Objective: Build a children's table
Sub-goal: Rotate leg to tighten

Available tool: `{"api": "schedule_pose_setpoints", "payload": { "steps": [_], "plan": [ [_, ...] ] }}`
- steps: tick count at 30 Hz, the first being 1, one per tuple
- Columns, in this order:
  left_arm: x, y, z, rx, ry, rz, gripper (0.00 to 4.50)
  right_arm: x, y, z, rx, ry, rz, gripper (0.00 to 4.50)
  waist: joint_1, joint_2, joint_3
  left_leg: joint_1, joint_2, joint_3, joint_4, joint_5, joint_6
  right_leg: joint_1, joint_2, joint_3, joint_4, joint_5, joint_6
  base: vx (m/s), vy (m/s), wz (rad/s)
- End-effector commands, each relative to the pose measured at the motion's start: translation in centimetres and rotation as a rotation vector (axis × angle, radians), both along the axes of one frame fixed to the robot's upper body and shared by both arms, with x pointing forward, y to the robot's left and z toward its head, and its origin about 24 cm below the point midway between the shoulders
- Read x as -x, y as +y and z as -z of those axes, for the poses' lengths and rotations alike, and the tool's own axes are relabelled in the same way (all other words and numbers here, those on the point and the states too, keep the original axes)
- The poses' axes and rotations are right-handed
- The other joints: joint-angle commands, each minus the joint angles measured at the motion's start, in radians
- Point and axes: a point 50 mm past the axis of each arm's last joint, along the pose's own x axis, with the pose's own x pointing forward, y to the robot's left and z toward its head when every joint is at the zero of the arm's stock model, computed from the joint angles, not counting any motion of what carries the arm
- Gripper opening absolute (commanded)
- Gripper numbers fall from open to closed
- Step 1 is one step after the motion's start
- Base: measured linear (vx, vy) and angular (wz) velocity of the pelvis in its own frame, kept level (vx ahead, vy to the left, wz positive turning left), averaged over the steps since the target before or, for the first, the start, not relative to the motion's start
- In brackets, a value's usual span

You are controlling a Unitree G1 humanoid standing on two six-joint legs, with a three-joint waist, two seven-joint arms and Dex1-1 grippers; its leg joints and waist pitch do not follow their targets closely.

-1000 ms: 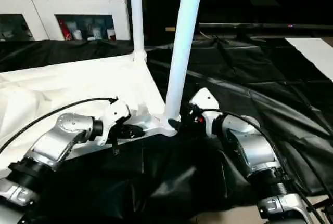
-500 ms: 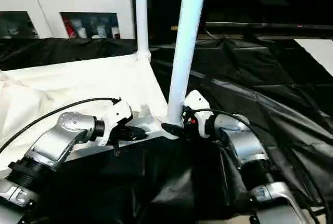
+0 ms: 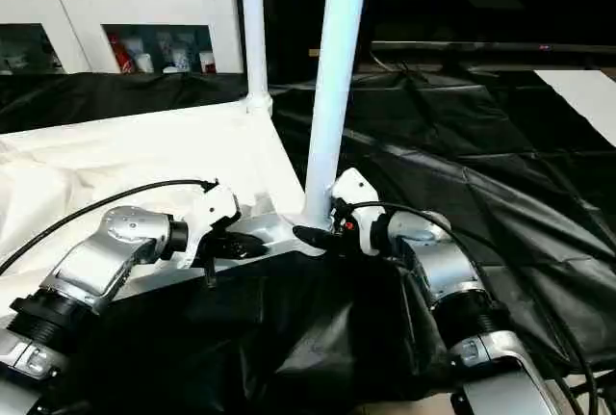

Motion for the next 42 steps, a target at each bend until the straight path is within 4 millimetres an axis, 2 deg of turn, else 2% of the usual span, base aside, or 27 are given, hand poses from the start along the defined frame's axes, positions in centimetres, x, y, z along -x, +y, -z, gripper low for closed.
{"api": "schedule_pose_setpoints", "payload": {
  "steps": [1, 3, 5, 6, 8, 10, 11, 12, 13, 14, 15, 16, 17, 20, 22, 23, 25, 26, 28, 29, 33, 34, 39, 40, 42],
  "plan": [
    [-0.1, 0.3, 0.3, -0.005, 0.029, -0.015, 0.00, -0.4, 0.2, -0.2, 0.001, -0.022, 0.027, 2.74, 0.003, -0.004, -0.058, 0.009, 0.031, -0.011, -0.075, -0.290, 0.016, 0.041, -0.071, 0.042, -0.088, -0.421, -0.172, 0.000, 0.000, 0.00],
    [-0.6, 0.1, 0.0, 0.017, 0.016, -0.072, 0.00, -0.7, 0.5, 0.2, -0.014, -0.038, 0.105, 2.74, 0.000, -0.003, -0.057, 0.008, 0.032, -0.012, -0.076, -0.294, 0.011, 0.040, -0.071, 0.041, -0.087, -0.423, -0.172, 0.000, 0.000, 0.00],
    [-1.3, -0.4, -0.1, 0.030, -0.002, -0.140, 0.00, -1.0, 1.1, 0.6, -0.019, -0.054, 0.208, 2.74, -0.001, -0.006, -0.057, 0.013, 0.029, -0.011, -0.076, -0.302, 0.001, 0.036, -0.070, 0.041, -0.091, -0.447, -0.167, 0.000, 0.000, 0.00],
    [-1.9, -0.9, -0.3, 0.038, -0.018, -0.191, 0.00, -1.1, 1.6, 1.0, -0.035, -0.041, 0.273, 2.74, -0.002, -0.007, -0.057, 0.011, 0.030, -0.011, -0.076, -0.296, -0.001, 0.036, -0.071, 0.041, -0.091, -0.448, -0.165, 0.000, 0.000, 0.00],
    [-2.6, -1.6, -0.4, 0.046, -0.044, -0.262, 0.00, -1.2, 2.5, 1.5, -0.054, -0.027, 0.358, 2.73, 0.000, -0.005, -0.057, 0.017, 0.028, -0.011, -0.075, -0.307, -0.008, 0.031, -0.071, 0.040, -0.096, -0.469, -0.155, 0.000, 0.000, 0.00],
    [-3.4, -2.4, -0.7, 0.056, -0.073, -0.328, 0.00, -1.6, 3.5, 1.8, -0.064, -0.020, 0.462, 2.73, 0.002, -0.003, -0.057, 0.017, 0.028, -0.013, -0.077, -0.314, -0.008, 0.031, -0.072, 0.039, -0.097, -0.477, -0.148, 0.000, 0.000, 0.00],
    [-3.8, -3.2, -0.9, 0.064, -0.091, -0.352, 0.00, -1.8, 4.5, 1.9, -0.068, -0.018, 0.499, 2.73, -0.004, -0.003, -0.058, 0.015, 0.027, -0.013, -0.077, -0.315, -0.015, 0.029, -0.071, 0.039, -0.097, -0.470, -0.149, 0.000, 0.000, 0.00],
    [-4.0, -3.7, -1.0, 0.071, -0.102, -0.366, 0.00, -2.0, 5.2, 1.9, -0.070, -0.017, 0.520, 2.73, -0.001, -0.005, -0.060, 0.015, 0.028, -0.015, -0.079, -0.311, -0.017, 0.033, -0.072, 0.038, -0.095, -0.461, -0.148, 0.000, 0.000, 0.00],
    [-4.1, -4.1, -1.1, 0.071, -0.116, -0.359, 0.00, -2.0, 5.9, 1.8, -0.071, -0.027, 0.517, 2.73, -0.001, -0.005, -0.060, 0.014, 0.028, -0.014, -0.078, -0.306, -0.013, 0.032, -0.073, 0.039, -0.094, -0.440, -0.151, 0.000, 0.000, 0.00],
    [-4.1, -4.5, -1.2, 0.069, -0.131, -0.346, 0.00, -2.1, 6.7, 1.6, -0.075, -0.039, 0.503, 2.73, 0.003, 0.004, -0.061, 0.014, 0.029, -0.014, -0.078, -0.302, -0.009, 0.033, -0.075, 0.040, -0.092, -0.415, -0.155, 0.000, 0.000, 0.00],
    [-4.1, -4.8, -1.2, 0.071, -0.135, -0.334, 0.00, -2.0, 7.1, 1.4, -0.083, -0.045, 0.485, 2.73, 0.001, 0.001, -0.062, 0.012, 0.029, -0.012, -0.079, -0.298, -0.006, 0.033, -0.073, 0.041, -0.092, -0.397, -0.157, 0.000, 0.000, 0.00],
    [-3.8, -5.6, -1.4, 0.080, -0.151, -0.280, 0.00, -1.8, 8.6, 0.8, -0.125, -0.057, 0.408, 2.73, 0.001, 0.001, -0.064, 0.007, 0.029, -0.012, -0.080, -0.284, -0.002, 0.039, -0.072, 0.042, -0.086, -0.354, -0.165, 0.000, 0.000, 0.00],
    [-3.6, -6.1, -1.4, 0.087, -0.158, -0.241, 0.00, -1.5, 9.4, 0.4, -0.158, -0.056, 0.354, 3.29, 0.003, 0.001, -0.066, 0.007, 0.030, -0.011, -0.079, -0.267, 0.006, 0.041, -0.073, 0.043, -0.082, -0.310, -0.176, 0.000, 0.000, 0.00],
    [-3.3, -5.9, -1.3, 0.075, -0.165, -0.190, 0.00, -1.4, 9.0, 0.2, -0.161, -0.070, 0.332, 3.49, 0.005, -0.001, -0.067, 0.004, 0.029, -0.007, -0.077, -0.235, 0.025, 0.047, -0.074, 0.044, -0.075, -0.250, -0.199, 0.000, 0.000, 0.00],
    [-3.2, -5.6, -1.2, 0.070, -0.169, -0.178, 0.00, -1.5, 8.5, 0.2, -0.155, -0.075, 0.328, 3.89, 0.006, 0.001, -0.066, 0.005, 0.030, -0.006, -0.077, -0.229, 0.027, 0.046, -0.074, 0.043, -0.076, -0.256, -0.202, 0.000, 0.000, 0.00],
    [-3.1, -5.4, -1.1, 0.068, -0.171, -0.172, 0.00, -1.5, 8.3, 0.1, -0.152, -0.077, 0.327, 3.89, 0.006, 0.000, -0.065, 0.005, 0.030, -0.007, -0.078, -0.234, 0.027, 0.047, -0.074, 0.043, -0.077, -0.266, -0.201, 0.000, 0.000, 0.00],
    [-2.7, -4.7, -1.0, 0.068, -0.174, -0.118, 0.00, -1.7, 6.8, -0.2, -0.130, -0.090, 0.311, 4.00, 0.007, -0.001, -0.064, 0.004, 0.030, -0.007, -0.079, -0.235, 0.028, 0.049, -0.075, 0.042, -0.079, -0.280, -0.196, 0.000, 0.000, 0.00],
    [-2.6, -4.4, -1.0, 0.067, -0.174, -0.099, 0.00, -1.8, 6.2, -0.3, -0.123, -0.090, 0.307, 4.26, 0.006, -0.001, -0.065, 0.004, 0.031, -0.007, -0.079, -0.235, 0.029, 0.049, -0.074, 0.042, -0.078, -0.283, -0.193, 0.000, 0.000, 0.00],
    [-2.3, -3.8, -0.9, 0.065, -0.164, -0.076, 0.00, -1.7, 5.1, -0.6, -0.123, -0.080, 0.271, 4.26, 0.006, 0.000, -0.065, 0.004, 0.033, -0.007, -0.079, -0.229, 0.031, 0.050, -0.074, 0.043, -0.076, -0.272, -0.195, 0.000, 0.000, 0.00],
    [-1.6, -3.0, -0.9, 0.071, -0.143, -0.012, 0.00, -1.3, 3.5, -1.0, -0.083, -0.089, 0.173, 4.26, 0.006, 0.001, -0.064, 0.003, 0.034, -0.008, -0.080, -0.233, 0.034, 0.052, -0.074, 0.043, -0.076, -0.267, -0.198, 0.000, 0.000, 0.00],
    [-0.8, -2.0, -1.0, 0.069, -0.137, 0.085, 0.00, -0.6, 1.8, -1.7, -0.041, -0.098, 0.047, 4.26, 0.008, 0.001, -0.064, 0.005, 0.037, -0.007, -0.079, -0.232, 0.047, 0.049, -0.073, 0.044, -0.072, -0.238, -0.213, 0.000, 0.000, 0.00],
    [-0.5, -1.5, -0.8, 0.056, -0.135, 0.112, 0.00, -0.4, 1.3, -1.9, -0.028, -0.095, 0.003, 4.26, 0.010, 0.003, -0.063, 0.008, 0.038, -0.006, -0.078, -0.243, 0.046, 0.047, -0.073, 0.044, -0.073, -0.247, -0.215, 0.000, 0.000, 0.00],
    [0.2, -0.3, -0.7, 0.049, -0.098, 0.177, 0.00, 0.4, 0.4, -2.4, -0.018, -0.047, -0.107, 4.26, 0.014, 0.002, -0.060, 0.012, 0.040, -0.005, -0.081, -0.264, 0.033, 0.044, -0.072, 0.045, -0.075, -0.278, -0.218, 0.000, 0.000, 0.00],
    [0.3, 0.0, -0.7, 0.051, -0.090, 0.186, 0.00, 0.8, 0.2, -2.4, -0.001, -0.033, -0.144, 4.26, 0.018, -0.001, -0.059, 0.014, 0.040, -0.003, -0.081, -0.268, 0.033, 0.042, -0.072, 0.046, -0.076, -0.292, -0.213, 0.000, 0.000, 0.00],
    [0.5, 0.2, -0.8, 0.054, -0.080, 0.198, 0.00, 1.1, 0.0, -2.3, 0.015, -0.017, -0.178, 4.12, 0.019, -0.001, -0.059, 0.010, 0.040, -0.003, -0.082, -0.262, 0.032, 0.045, -0.074, 0.045, -0.075, -0.296, -0.212, 0.000, 0.000, 0.00]
  ]
}}
